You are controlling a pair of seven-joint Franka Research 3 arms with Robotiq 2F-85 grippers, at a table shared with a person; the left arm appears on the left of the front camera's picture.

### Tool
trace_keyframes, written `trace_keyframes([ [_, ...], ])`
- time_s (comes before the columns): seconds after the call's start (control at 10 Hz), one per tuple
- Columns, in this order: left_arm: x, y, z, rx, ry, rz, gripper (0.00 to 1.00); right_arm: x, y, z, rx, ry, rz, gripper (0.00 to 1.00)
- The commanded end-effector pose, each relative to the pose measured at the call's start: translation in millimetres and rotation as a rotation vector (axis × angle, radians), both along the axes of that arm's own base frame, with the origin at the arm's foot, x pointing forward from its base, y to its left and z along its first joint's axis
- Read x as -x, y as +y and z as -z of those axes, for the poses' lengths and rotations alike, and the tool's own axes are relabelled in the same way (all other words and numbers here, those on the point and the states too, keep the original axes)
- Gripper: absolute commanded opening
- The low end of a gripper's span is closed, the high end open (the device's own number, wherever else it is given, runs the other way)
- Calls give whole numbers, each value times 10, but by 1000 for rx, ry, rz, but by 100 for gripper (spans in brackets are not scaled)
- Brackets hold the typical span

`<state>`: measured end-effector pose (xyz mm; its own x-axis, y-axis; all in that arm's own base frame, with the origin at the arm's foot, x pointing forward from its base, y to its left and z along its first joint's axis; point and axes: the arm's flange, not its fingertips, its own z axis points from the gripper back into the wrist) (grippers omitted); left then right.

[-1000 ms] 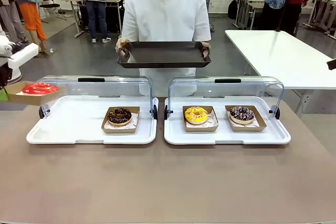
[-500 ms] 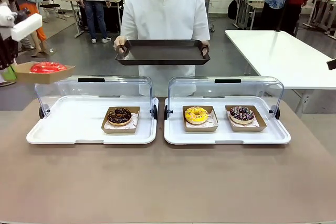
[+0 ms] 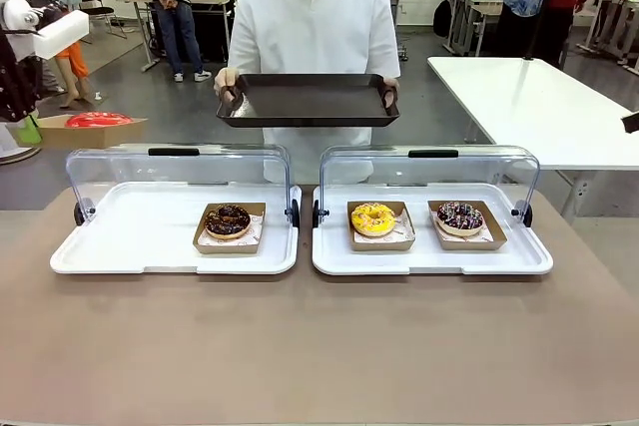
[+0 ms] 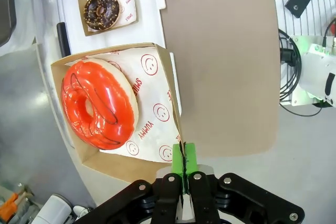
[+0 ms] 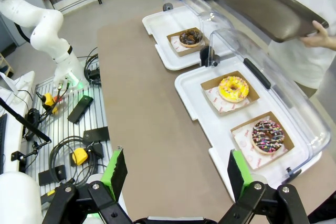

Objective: Provide the desired donut to the person.
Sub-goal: Place the picked Paper togo box onto the Handle tray extended by the person.

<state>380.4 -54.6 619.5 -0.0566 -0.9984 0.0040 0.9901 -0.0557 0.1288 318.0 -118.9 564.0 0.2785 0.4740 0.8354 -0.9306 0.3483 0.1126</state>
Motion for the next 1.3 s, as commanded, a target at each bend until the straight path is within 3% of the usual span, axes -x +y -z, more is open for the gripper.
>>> trace_keyframes([
  [0.0,33,-10,-40,-1,-12,5,0,-4,3,0,-5,6,1,100],
  [1.2,33,-10,-40,-1,-12,5,0,-4,3,0,-5,6,1,100],
])
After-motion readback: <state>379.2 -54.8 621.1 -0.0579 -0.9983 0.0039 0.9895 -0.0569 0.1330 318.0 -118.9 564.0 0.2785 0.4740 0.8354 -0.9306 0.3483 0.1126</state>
